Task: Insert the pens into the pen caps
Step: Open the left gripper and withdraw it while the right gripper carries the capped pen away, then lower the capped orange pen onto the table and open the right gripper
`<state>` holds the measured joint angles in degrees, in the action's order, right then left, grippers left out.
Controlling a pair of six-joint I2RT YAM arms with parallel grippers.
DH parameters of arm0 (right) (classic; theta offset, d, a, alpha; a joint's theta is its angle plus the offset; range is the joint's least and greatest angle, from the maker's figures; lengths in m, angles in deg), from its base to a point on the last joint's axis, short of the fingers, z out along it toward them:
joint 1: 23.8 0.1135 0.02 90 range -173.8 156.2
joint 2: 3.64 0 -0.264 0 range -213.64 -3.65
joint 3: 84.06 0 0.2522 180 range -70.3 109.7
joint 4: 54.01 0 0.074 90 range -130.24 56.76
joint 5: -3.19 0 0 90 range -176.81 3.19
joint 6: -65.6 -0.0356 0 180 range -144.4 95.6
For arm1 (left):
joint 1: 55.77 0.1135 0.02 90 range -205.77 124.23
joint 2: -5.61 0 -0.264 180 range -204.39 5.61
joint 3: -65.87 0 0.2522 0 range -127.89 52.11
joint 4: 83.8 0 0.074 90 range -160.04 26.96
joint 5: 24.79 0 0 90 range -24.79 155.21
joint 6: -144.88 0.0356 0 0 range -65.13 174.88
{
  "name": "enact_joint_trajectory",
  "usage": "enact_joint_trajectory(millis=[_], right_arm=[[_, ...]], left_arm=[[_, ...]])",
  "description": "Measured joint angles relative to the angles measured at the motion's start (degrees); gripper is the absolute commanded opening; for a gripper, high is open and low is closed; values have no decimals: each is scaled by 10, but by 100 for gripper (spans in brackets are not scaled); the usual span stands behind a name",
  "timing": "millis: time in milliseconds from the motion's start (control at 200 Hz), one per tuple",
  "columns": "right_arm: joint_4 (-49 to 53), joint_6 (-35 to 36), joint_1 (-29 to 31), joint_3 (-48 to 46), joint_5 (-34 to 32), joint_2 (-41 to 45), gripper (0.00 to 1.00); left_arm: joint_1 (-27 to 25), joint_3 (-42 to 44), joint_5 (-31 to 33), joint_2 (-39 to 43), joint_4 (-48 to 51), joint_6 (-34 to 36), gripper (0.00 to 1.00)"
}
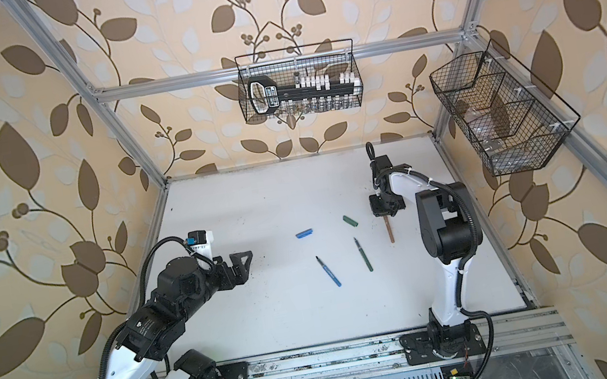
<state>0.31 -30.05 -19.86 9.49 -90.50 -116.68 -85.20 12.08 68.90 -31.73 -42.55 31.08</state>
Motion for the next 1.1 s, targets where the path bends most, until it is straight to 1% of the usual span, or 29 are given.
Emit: enact_joint_trajectory(millis=[250, 405, 505, 650, 760, 830, 885, 990, 1040, 1100], right_arm=[[0, 5, -1, 0, -14, 0, 34], [-1, 5, -1, 0, -21, 16, 38], [-5, 3, 4, -8, -23, 66, 41], [-17, -8, 34, -28, -26, 179, 45], [-33, -27, 83, -66, -26, 273, 48], [-40, -40, 128, -92, -20, 315, 50], [-43, -49, 178, -113, -14, 334, 51], [-45, -66, 277, -134, -3, 326, 51], [-43, -73, 324, -138, 5, 307, 51], [-45, -80, 363, -138, 12, 279, 51]], left_arm=[[0, 0, 2, -23, 8, -3, 99], [0, 0, 4, -24, 7, -3, 99], [0, 0, 5, -27, 6, -3, 99], [0, 0, 7, -35, 2, -3, 99], [0, -1, 18, -43, 2, -6, 99], [0, -6, 43, -47, 10, -13, 99], [0, -15, 77, -48, 23, -26, 99], [0, -30, 134, -45, 38, -46, 99], [0, -31, 150, -38, 41, -50, 99], [0, -31, 161, -28, 42, -50, 99]])
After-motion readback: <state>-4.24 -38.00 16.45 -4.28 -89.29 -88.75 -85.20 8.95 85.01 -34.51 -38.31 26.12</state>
